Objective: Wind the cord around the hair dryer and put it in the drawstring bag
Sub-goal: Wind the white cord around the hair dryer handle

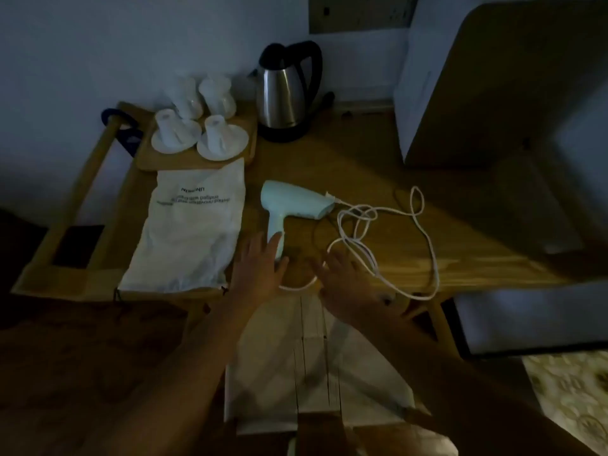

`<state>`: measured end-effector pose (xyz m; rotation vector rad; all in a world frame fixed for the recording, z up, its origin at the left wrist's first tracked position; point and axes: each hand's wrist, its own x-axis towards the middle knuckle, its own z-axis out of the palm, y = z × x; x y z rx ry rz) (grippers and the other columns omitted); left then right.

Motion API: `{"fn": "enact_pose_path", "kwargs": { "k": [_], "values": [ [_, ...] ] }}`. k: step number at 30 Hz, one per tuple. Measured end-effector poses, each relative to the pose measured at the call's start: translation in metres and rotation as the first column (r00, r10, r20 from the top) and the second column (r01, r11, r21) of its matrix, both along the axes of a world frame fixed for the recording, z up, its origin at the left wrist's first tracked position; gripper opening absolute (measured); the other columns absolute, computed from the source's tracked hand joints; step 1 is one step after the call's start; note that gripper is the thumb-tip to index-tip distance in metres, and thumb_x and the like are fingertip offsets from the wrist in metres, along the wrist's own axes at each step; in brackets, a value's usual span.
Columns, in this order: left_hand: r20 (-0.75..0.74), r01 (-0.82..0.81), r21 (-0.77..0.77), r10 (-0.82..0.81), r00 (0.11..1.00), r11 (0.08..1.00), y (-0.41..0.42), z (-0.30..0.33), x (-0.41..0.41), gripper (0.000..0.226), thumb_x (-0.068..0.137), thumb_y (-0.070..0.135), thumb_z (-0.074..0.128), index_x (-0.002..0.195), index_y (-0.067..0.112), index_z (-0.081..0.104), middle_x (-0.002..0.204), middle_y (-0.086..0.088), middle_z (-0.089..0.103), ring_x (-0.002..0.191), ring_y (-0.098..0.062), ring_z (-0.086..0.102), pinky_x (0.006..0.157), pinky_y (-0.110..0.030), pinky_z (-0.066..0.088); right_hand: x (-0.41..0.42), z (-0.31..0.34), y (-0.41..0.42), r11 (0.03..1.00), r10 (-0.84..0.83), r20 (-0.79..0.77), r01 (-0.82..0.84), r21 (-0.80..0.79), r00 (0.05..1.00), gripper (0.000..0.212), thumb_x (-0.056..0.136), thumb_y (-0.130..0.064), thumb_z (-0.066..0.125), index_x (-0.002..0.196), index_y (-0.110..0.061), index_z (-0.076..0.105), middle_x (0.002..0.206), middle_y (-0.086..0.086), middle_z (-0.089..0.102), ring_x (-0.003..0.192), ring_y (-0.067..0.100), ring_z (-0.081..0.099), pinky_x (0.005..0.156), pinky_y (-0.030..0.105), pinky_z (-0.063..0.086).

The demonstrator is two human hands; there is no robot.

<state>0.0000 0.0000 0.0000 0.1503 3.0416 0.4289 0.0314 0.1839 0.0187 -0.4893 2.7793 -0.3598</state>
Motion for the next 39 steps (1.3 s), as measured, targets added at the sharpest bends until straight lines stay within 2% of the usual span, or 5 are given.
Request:
{"fn": "enact_pose_path", "kwargs": {
  "k": [10, 14, 23, 32, 39],
  "values": [
    [0.163, -0.092, 0.214, 0.058, 0.985, 0.972, 0.011, -0.043, -0.039, 0.057, 0.09, 0.018, 0.055, 0.141, 0.021, 0.03, 0.148, -0.02, 0.019, 0.128, -0.038, 0.039, 0.099, -0.048, 0.044, -0.026, -0.051, 0.015, 0.982, 0.189, -0.101, -0.186, 0.039, 0.977, 0.048, 0.078, -0.016, 0.063, 0.124, -0.025, 0.054, 0.13, 0.01, 0.053, 0.12, 0.03, 0.05, 0.089, 0.043, 0.049],
    [0.242, -0.372, 0.503, 0.286, 0.927, 0.78, 0.011, -0.043, -0.056, 0.065, 0.087, 0.014, 0.06, 0.141, 0.01, 0.025, 0.139, -0.019, 0.041, 0.12, -0.032, 0.048, 0.09, -0.032, 0.042, -0.03, -0.046, 0.017, 0.963, 0.267, -0.278, -0.244, 0.113, 0.923, 0.029, 0.047, -0.019, 0.083, 0.073, -0.023, 0.071, 0.087, -0.001, 0.072, 0.081, 0.022, 0.068, 0.059, 0.029, 0.056],
    [0.663, -0.661, 0.52, 0.232, 0.712, 0.542, 0.008, -0.035, -0.077, 0.053, 0.092, 0.028, 0.053, 0.134, 0.002, 0.034, 0.119, -0.019, 0.057, 0.094, -0.032, 0.063, 0.077, -0.041, 0.052, -0.004, -0.012, 0.012, 0.901, 0.409, -0.336, -0.433, 0.003, 0.849, 0.01, 0.066, -0.023, 0.068, 0.075, -0.026, 0.064, 0.075, -0.005, 0.065, 0.073, 0.018, 0.064, 0.067, 0.028, 0.053],
    [0.467, -0.516, 0.767, 0.22, 0.857, 0.381, -0.006, 0.085, -0.01, 0.041, 0.091, 0.04, 0.045, 0.109, 0.004, 0.056, 0.057, 0.001, 0.055, 0.041, -0.01, 0.049, 0.038, -0.018, 0.038, 0.023, 0.057, 0.009, 0.904, 0.352, -0.31, -0.406, -0.132, 0.883, 0.026, 0.095, -0.022, 0.041, 0.098, -0.005, 0.059, 0.094, 0.019, 0.062, 0.076, 0.036, 0.06, 0.062, 0.038, 0.046],
    [0.258, -0.28, 0.946, 0.141, 0.956, 0.166, -0.047, 0.225, 0.037, 0.028, 0.094, 0.038, 0.045, 0.095, 0.014, 0.059, 0.062, -0.003, 0.06, 0.041, -0.009, 0.051, 0.035, -0.016, 0.038, 0.047, 0.09, -0.003, 0.96, 0.27, -0.003, -0.27, -0.071, 0.963, 0.033, 0.098, -0.032, 0.037, 0.097, -0.006, 0.058, 0.091, 0.011, 0.06, 0.085, 0.024, 0.057, 0.07, 0.03, 0.038]
  ]
}}
